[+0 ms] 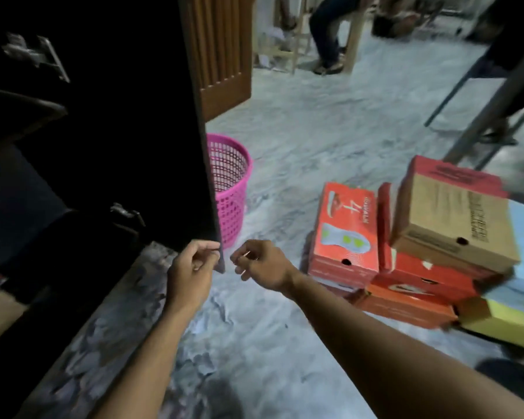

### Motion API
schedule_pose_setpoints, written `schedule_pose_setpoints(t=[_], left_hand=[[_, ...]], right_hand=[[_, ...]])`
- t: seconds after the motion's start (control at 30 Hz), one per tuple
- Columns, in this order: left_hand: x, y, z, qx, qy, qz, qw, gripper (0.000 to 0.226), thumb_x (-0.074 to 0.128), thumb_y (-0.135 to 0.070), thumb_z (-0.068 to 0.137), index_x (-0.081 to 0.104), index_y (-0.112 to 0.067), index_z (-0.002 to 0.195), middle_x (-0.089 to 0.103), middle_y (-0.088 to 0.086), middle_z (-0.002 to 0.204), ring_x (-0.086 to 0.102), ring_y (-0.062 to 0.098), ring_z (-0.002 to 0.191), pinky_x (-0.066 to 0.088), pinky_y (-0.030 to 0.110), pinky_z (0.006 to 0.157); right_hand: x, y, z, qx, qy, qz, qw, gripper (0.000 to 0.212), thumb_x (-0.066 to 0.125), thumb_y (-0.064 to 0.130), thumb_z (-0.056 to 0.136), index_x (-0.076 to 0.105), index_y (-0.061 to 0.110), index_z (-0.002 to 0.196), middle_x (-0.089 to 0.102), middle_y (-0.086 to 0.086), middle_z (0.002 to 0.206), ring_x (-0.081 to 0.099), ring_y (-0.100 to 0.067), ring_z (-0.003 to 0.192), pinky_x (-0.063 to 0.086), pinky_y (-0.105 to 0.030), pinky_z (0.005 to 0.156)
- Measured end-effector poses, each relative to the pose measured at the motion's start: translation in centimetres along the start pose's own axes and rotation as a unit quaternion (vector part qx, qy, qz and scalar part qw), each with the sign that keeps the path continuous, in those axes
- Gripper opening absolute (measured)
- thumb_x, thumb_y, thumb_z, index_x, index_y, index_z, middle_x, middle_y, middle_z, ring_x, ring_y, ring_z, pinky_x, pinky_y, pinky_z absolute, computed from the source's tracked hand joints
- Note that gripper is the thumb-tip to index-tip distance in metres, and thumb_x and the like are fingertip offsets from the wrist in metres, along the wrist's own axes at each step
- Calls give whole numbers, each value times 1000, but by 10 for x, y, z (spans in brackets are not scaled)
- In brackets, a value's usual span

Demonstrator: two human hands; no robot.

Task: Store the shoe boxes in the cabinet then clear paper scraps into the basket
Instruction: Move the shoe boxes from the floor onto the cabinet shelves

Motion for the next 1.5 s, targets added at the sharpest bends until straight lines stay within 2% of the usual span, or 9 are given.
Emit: schedule_pose_setpoints(t=[0.27, 0.4, 0.6, 0.73, 0.93, 1.03, 1.13, 1.3, 1.5], left_hand=[[152, 2, 25, -59, 215, 38, 974, 9, 67, -25, 91, 68, -32, 97, 74, 0, 102, 74, 22, 89, 56, 40, 83], [206, 18, 39, -160, 239, 38, 957, 73, 62, -65, 59, 62, -28, 122, 65, 3, 128, 66, 27, 112, 55, 48, 100], [262, 50, 48, -290, 324, 4, 900, 105, 52, -94, 68, 28, -43, 157, 35, -4, 163, 44, 32, 143, 46, 50, 106], [274, 77, 56, -241, 303, -26, 922, 100, 50, -101, 56, 47, -51, 142, 53, -8, 152, 55, 26, 134, 42, 53, 114], [228, 71, 37, -271, 237, -120, 925, 38, 68, -52, 91, 63, -31, 122, 74, 0, 120, 71, 17, 107, 57, 40, 99], [186, 73, 21, -269, 260, -129, 918, 27, 66, -47, 95, 63, -31, 117, 72, 2, 116, 71, 21, 107, 57, 43, 101], [140, 83, 6, -282, 279, -135, 908, 42, 73, -51, 87, 66, -27, 122, 73, 8, 112, 71, 27, 108, 56, 45, 103], [58, 104, 0, -325, 352, -109, 871, 103, 98, -50, 41, 63, -12, 130, 76, 19, 103, 69, 41, 110, 57, 46, 99], [-15, 120, -10, -337, 410, -109, 840, 78, 86, -36, 71, 59, -18, 141, 61, 28, 139, 55, 50, 126, 52, 56, 100]], right_hand=[[-144, -81, -17, 89, -167, -131, 973, 27, 70, 29, 94, 72, 16, 118, 75, -9, 114, 72, -26, 102, 53, -33, 91], [-176, -158, -24, 192, -306, -114, 925, 49, 66, 42, 88, 64, 11, 126, 65, -15, 125, 65, -33, 113, 52, -36, 95], [-175, -235, -11, 228, -272, -136, 925, 66, 53, 64, 72, 61, 15, 115, 70, -10, 109, 71, -33, 92, 62, -46, 84], [-169, -230, -7, 212, -280, -127, 928, 56, 60, 61, 80, 64, 16, 114, 73, -4, 108, 72, -27, 91, 63, -45, 83], [-159, -214, -21, 190, -286, -58, 937, 32, 68, 42, 94, 62, 12, 104, 72, -6, 101, 72, -26, 87, 58, -36, 61], [-160, -214, -16, 188, -273, 66, 941, 62, 68, 64, 86, 59, 13, 119, 69, -9, 116, 70, -24, 93, 57, -35, 66], [-157, -214, -7, 214, -245, 236, 916, 94, 73, 80, 69, 49, 21, 139, 64, -7, 130, 65, -32, 108, 58, -48, 80], [-129, -213, -10, 213, -141, 340, 905, 87, 86, 52, 71, 45, 33, 145, 65, -19, 124, 72, -39, 102, 64, -47, 81], [-79, -207, -24, 216, -64, 310, 924, 77, 86, 54, 69, 50, 32, 133, 67, -16, 104, 70, -31, 81, 62, -43, 79]])
Point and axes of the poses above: each hand's wrist, its own z-axis towards the middle knuckle, its own x-axis out of the palm, y = z × x, the point moved 1 cm from there along z, towards the middle knuckle
